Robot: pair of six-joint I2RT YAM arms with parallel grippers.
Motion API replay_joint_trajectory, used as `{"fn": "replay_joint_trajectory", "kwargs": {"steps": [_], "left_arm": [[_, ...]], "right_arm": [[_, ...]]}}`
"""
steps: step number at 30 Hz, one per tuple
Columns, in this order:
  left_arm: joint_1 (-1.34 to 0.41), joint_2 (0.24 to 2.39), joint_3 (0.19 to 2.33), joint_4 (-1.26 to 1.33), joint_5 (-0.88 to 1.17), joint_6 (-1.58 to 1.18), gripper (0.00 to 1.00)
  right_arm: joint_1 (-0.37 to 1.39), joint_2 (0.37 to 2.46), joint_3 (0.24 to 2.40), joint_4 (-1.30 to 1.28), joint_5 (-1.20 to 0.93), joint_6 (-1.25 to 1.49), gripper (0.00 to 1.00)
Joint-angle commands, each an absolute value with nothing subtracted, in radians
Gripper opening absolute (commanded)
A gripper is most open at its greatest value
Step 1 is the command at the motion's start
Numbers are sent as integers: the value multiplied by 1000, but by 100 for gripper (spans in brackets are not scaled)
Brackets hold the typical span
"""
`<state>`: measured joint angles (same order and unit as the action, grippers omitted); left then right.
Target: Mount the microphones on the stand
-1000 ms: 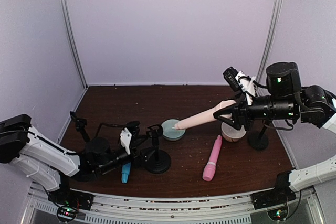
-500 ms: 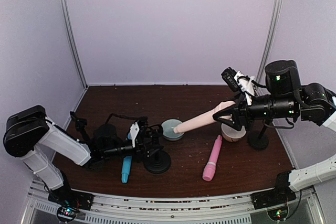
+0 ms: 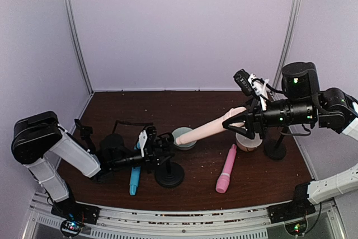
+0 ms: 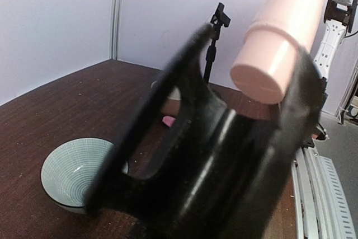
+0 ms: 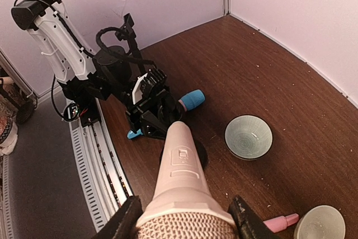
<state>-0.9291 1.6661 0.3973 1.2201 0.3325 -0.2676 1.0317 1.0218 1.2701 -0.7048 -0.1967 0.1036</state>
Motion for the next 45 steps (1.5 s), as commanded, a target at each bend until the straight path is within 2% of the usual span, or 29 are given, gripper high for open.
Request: {"fn": "replay_joint_trajectory", "kwargs": {"steps": [1,5,8,15,19,26,30,33,38,42,45], "left_arm": [[-930,1654,379,1298,281,-285,39],[-938,1602,330,1273,94,-301,56],[-975,1555,299,1259,-34,-304,61],[-1125,1487,325,1129,-432,-337,60],[-1159,1484,327,1115,-541,-391,54],[-1164,1497,339,1144,-492,-356,41],[-1166,1512,356,1175,-465,-319,39],[-1166,1531,370,1206,-418,-265,31],[-1155,1553,398,1232,-223,-85,20],[-1091,1566,422,1194,-2,-70,13],[-1059,1582,419,1192,97,-65,13]], "right_arm": [[1028,1022,1273,-666,-217,112,0],[1028,1011,1263,-662,-209,117,0],[1028,1005,1252,-656,-203,115,0],[1028,1019,1254,-644,-207,112,0],[1029,1013,1245,-635,-207,114,0],[1028,1011,1239,-635,-212,113,0],[1028,999,1236,-630,-210,122,0],[1028,988,1232,-635,-204,124,0],[1028,969,1225,-647,-188,124,0],[1028,949,1221,-657,-171,126,0],[1028,936,1216,-664,-154,126,0]]}}
